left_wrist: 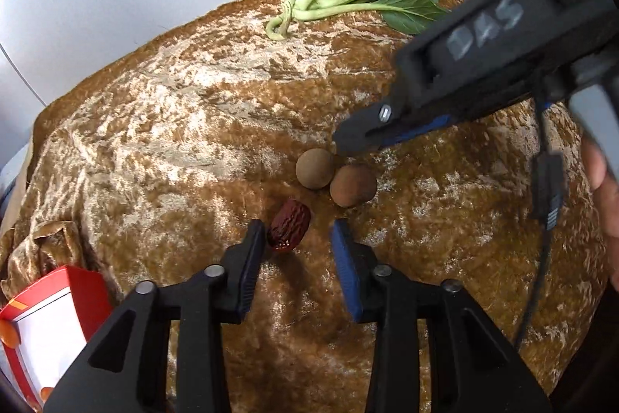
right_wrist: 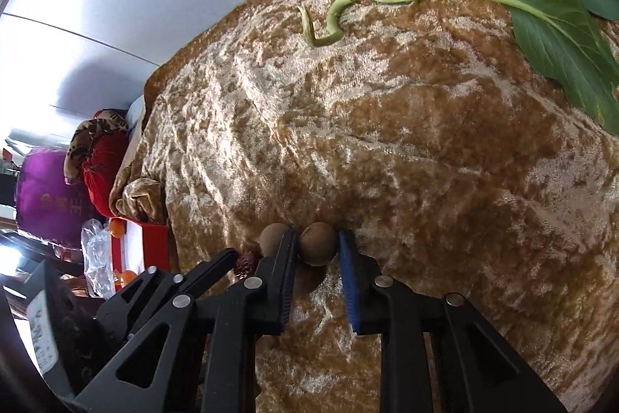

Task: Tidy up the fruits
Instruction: 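Grasp the red date with the left gripper while the right gripper grasps a brown nut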

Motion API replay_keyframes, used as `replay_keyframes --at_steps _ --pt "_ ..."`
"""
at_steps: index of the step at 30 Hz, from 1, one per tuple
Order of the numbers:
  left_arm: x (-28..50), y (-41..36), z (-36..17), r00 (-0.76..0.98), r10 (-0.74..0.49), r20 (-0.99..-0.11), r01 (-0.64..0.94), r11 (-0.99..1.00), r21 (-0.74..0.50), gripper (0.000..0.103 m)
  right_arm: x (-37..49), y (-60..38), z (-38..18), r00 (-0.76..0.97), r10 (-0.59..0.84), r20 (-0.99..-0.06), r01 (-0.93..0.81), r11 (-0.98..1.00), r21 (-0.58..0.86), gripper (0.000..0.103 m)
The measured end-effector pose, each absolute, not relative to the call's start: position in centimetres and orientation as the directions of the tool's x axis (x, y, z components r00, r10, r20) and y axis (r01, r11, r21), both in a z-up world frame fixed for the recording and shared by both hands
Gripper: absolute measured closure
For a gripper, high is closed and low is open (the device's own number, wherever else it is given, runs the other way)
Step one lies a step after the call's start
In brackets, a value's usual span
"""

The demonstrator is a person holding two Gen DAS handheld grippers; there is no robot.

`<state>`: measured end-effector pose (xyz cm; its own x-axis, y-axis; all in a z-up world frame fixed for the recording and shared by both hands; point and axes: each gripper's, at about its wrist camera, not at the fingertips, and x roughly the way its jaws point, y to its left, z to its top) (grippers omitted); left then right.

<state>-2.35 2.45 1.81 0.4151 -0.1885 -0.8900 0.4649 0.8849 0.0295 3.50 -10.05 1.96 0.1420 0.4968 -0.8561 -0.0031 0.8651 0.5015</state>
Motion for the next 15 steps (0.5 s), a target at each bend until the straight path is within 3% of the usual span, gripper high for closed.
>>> replay_keyframes --at_steps 5,15 --pt "-2.2 2.6 1.7 0.408 -0.191 -0.893 0.465 0.885 0.023 0.085 3.4 -11.3 3.4 0.162 0.542 -0.825 0.003 0.836 0.549 0.081" --pt "-2.7 2.9 2.1 0.407 -0.195 -0.893 0.443 0.896 0.007 0.086 2.8 -12.4 4.0 0.157 0.579 -0.8 0.023 0.808 0.589 0.081"
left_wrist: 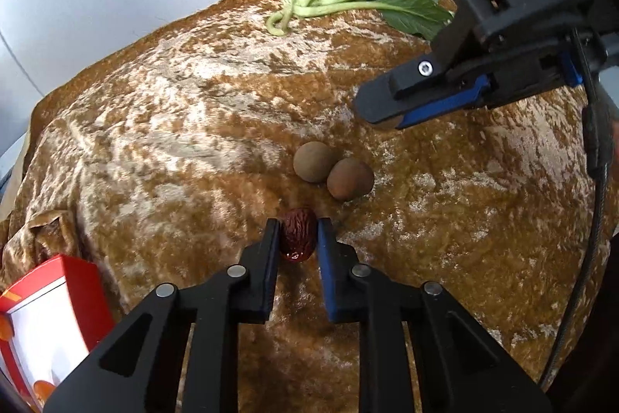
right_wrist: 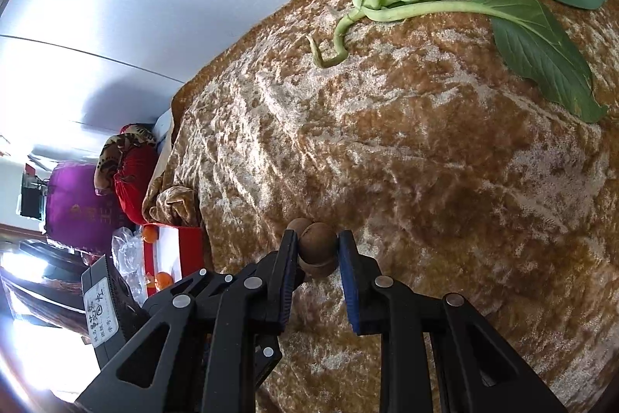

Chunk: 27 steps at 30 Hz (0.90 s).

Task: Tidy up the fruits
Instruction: 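Grasp the red date with the left gripper while the right gripper grasps a brown nut, then carry the date and nut into the tray and open both grippers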

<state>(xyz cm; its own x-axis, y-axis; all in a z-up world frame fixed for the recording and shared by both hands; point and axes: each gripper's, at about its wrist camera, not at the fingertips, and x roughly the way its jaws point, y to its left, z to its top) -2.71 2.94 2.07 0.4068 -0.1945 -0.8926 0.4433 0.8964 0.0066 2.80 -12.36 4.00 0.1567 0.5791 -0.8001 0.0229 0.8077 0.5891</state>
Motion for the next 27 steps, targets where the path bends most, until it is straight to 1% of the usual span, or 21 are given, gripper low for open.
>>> replay_keyframes --at_steps 3,6,11,13,16,19,27 --pt "-3.5 3.8 3.4 0.426 -0.188 -0.885 0.416 0.909 0.007 0.086 2.5 -11.8 4.3 0.151 0.591 -0.792 0.005 0.801 0.599 0.081" --pt "-4.4 5.8 5.1 0.449 -0.157 -0.88 0.344 0.939 0.008 0.086 2.1 -10.5 4.8 0.138 0.605 -0.784 -0.034 0.794 0.606 0.081" --pt "-6.3 11.7 8.5 0.525 -0.114 -0.844 0.168 0.985 -0.029 0.086 1.1 -7.3 5.4 0.11 0.632 -0.767 -0.124 0.774 0.621 0.081" --pt "-6.8 14.3 9.5 0.556 -0.072 -0.828 0.087 0.996 -0.028 0.086 0.4 -5.6 5.7 0.096 0.639 -0.764 -0.176 0.766 0.618 0.081" --pt "-7.6 17.5 9.9 0.565 -0.012 -0.825 0.0 1.0 -0.014 0.086 -1.0 -2.6 6.3 0.065 0.66 -0.749 -0.26 0.736 0.626 0.081" --pt "-8.2 20.0 9.4 0.539 0.037 -0.841 -0.06 0.998 0.005 0.086 -2.7 0.5 7.0 0.045 0.677 -0.735 -0.354 0.699 0.622 0.081" --pt "-9.7 23.3 8.3 0.483 0.093 -0.871 -0.106 0.993 0.048 0.086 -8.2 6.8 8.5 -0.015 0.725 -0.688 -0.556 0.566 0.609 0.081"
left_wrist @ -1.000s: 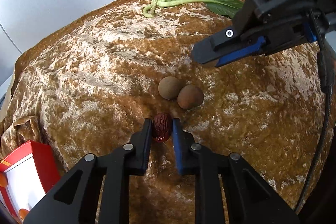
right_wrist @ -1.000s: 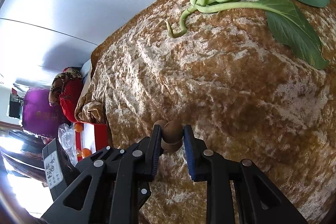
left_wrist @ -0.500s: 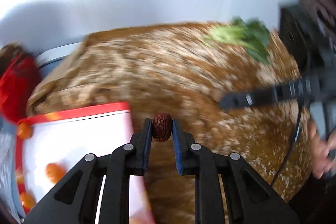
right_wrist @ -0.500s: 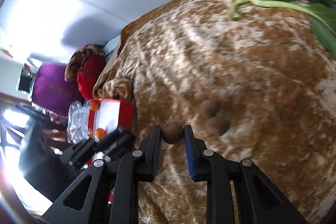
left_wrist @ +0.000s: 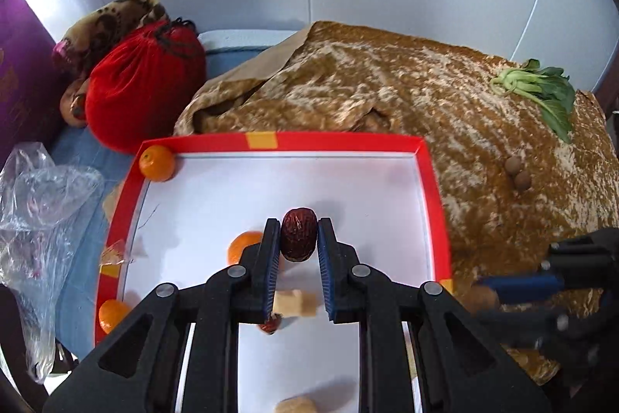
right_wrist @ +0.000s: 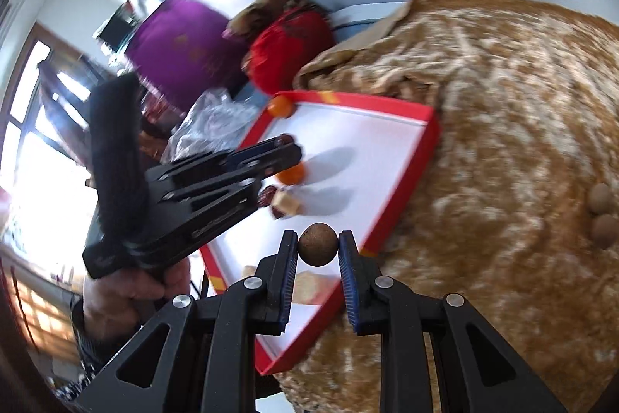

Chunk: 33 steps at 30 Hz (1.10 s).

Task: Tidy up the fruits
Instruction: 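Carry the date and nut into the tray and open both grippers, then grasp a brown nut with the left gripper while the right gripper grasps the last nut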

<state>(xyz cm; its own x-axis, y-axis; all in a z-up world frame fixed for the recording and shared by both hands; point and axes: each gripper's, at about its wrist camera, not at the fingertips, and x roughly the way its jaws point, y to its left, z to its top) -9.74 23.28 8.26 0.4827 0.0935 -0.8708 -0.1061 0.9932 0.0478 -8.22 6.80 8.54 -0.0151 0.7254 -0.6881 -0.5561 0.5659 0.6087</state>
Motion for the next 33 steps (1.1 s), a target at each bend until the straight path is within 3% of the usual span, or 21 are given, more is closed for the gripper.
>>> replay_keyframes --at_steps 15,24,29,33 --pt "-10.2 24.1 7.0 0.427 0.177 -0.887 -0.105 0.984 0.145 0.086 -13.1 11.6 5.6 -0.057 0.637 -0.769 -0.651 0.56 0.512 0.081" --pt "-9.7 23.5 7.1 0.433 0.247 -0.867 -0.117 0.969 0.218 0.086 -12.8 11.2 6.7 -0.035 0.65 -0.759 -0.657 0.557 0.507 0.072" --pt "-9.2 21.5 8.8 0.521 0.26 -0.813 -0.097 0.964 0.246 0.063 -10.8 7.4 9.5 0.06 0.698 -0.713 -0.612 0.59 0.526 0.068" --pt "-8.3 18.6 9.4 0.569 0.236 -0.788 -0.041 0.965 0.259 0.055 -7.9 2.3 10.9 0.161 0.708 -0.687 -0.521 0.652 0.551 0.066"
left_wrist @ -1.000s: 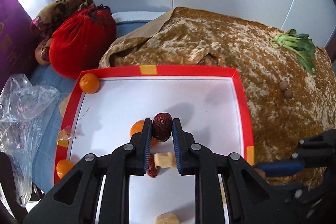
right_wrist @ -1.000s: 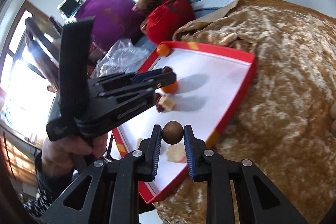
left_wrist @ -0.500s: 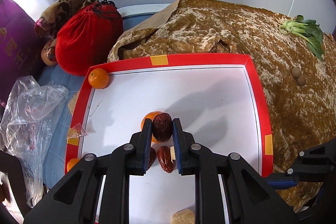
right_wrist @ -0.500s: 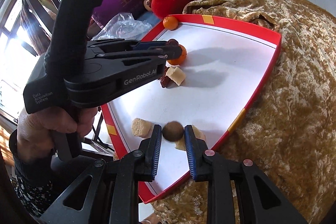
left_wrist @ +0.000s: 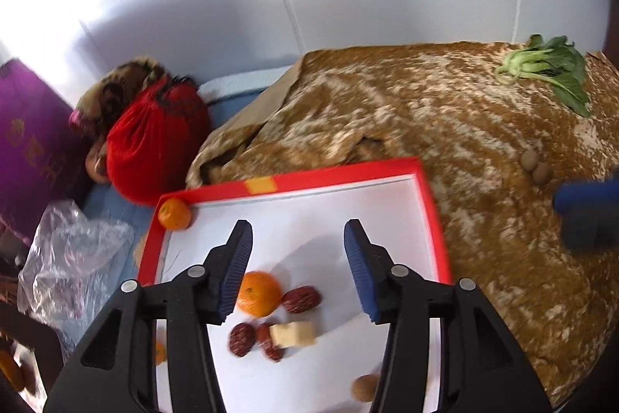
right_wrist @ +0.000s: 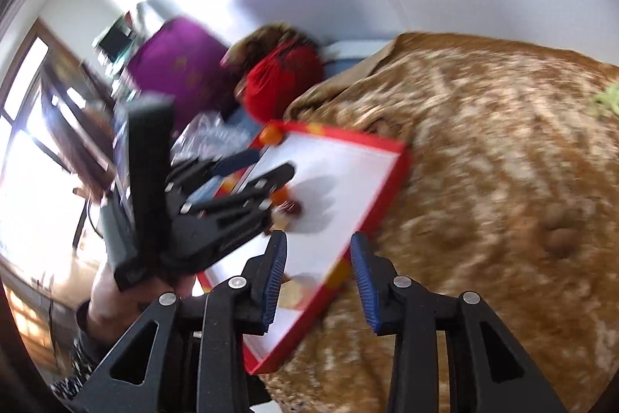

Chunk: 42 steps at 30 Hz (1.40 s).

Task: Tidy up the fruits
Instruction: 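Grasp a brown nut with the left gripper while the right gripper grasps the last nut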

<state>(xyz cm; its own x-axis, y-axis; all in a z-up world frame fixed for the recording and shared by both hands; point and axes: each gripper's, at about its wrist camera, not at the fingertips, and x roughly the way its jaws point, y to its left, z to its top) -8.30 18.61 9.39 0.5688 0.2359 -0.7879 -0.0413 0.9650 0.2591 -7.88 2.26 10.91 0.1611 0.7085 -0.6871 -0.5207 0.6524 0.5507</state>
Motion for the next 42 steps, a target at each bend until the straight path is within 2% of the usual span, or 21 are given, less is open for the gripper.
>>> replay_keyframes --at_steps 4,8,15,30,35,37,42 --pt "-7.2 14.9 9.0 0.581 0.219 -0.784 0.03 0.957 0.289 0.051 -5.1 -2.9 11.3 0.238 0.688 -0.686 -0.417 0.71 0.567 0.063" --pt "-6.2 11.7 8.3 0.578 0.164 -0.799 0.101 0.957 0.27 0.049 -3.0 -7.5 10.7 0.272 0.641 -0.718 -0.319 0.764 0.561 0.062" --pt "-4.7 7.4 7.1 0.552 0.114 -0.826 0.17 0.955 0.245 0.045 -0.9 -11.6 7.0 0.223 0.551 -0.804 -0.169 0.834 0.525 0.062" --pt "-5.0 7.6 6.1 0.519 0.135 -0.844 0.19 0.945 0.267 0.045 0.9 -8.3 1.8 0.153 0.433 -0.888 -0.123 0.9 0.418 0.062" --pt "-5.0 7.5 6.0 0.515 0.11 -0.85 0.209 0.946 0.249 0.045 1.1 -7.8 1.5 0.169 0.404 -0.899 -0.131 0.913 0.386 0.066" --pt "-4.9 7.3 6.1 0.519 0.086 -0.85 0.219 0.948 0.23 0.045 1.1 -7.9 1.6 0.17 0.393 -0.904 -0.13 0.918 0.375 0.075" --pt "-3.6 5.7 5.6 0.511 0.007 -0.86 0.261 0.952 0.163 0.045 0.9 -10.9 2.5 0.154 0.473 -0.868 -0.071 0.881 0.467 0.075"
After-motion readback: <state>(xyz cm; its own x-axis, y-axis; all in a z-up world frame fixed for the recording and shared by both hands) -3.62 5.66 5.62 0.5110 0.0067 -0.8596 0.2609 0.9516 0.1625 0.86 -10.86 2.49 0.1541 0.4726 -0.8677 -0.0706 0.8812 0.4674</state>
